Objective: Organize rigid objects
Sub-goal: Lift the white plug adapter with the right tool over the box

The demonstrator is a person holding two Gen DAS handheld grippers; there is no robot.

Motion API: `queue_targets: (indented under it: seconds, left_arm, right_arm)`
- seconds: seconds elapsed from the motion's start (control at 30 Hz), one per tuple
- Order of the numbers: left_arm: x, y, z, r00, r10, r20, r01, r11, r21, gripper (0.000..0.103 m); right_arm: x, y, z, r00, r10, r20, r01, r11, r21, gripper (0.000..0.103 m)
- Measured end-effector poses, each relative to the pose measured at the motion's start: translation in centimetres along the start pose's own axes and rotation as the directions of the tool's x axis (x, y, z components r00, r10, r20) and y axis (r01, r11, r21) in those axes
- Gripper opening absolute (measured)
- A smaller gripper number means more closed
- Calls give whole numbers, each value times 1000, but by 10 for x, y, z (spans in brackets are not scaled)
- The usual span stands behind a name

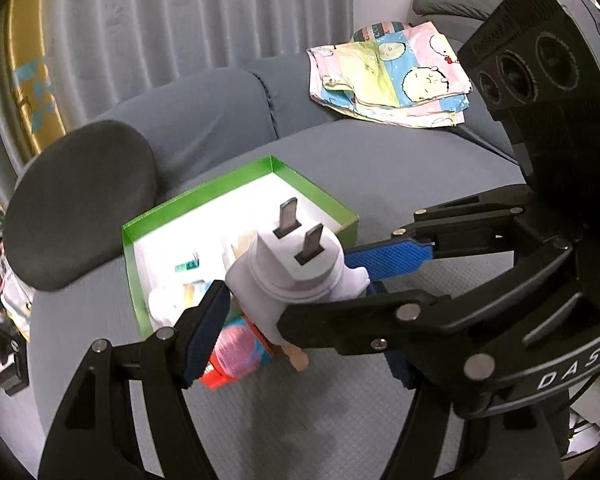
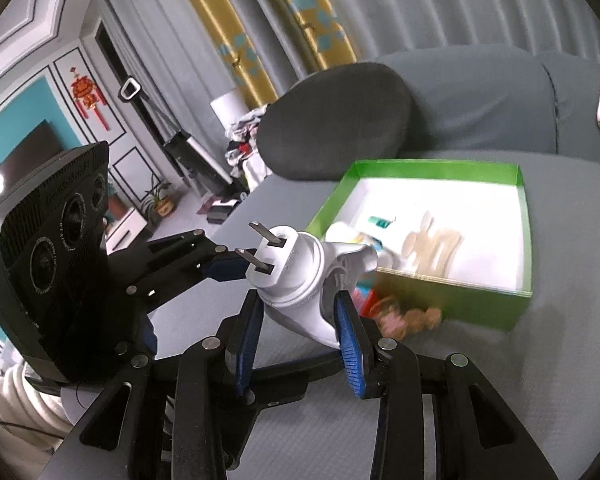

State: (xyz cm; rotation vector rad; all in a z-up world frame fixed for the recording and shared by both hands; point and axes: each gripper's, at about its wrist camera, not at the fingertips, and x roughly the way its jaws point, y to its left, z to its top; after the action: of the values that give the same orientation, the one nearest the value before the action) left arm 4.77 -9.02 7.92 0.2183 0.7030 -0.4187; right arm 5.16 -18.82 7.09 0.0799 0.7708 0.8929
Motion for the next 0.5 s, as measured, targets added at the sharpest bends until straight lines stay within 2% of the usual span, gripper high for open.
queue_targets:
  seconds: [0.23, 0.5]
  left_arm:
    - [4, 10, 17, 1000, 5, 26, -5, 1000, 11, 69]
    - [19, 21, 29, 1000, 1, 19, -1, 1000, -10, 69]
  right_arm:
    - [-4, -5, 20, 999, -12, 30, 13, 1000, -28, 39]
    - [10, -23, 39, 999, -15, 29, 16, 1000, -22, 39]
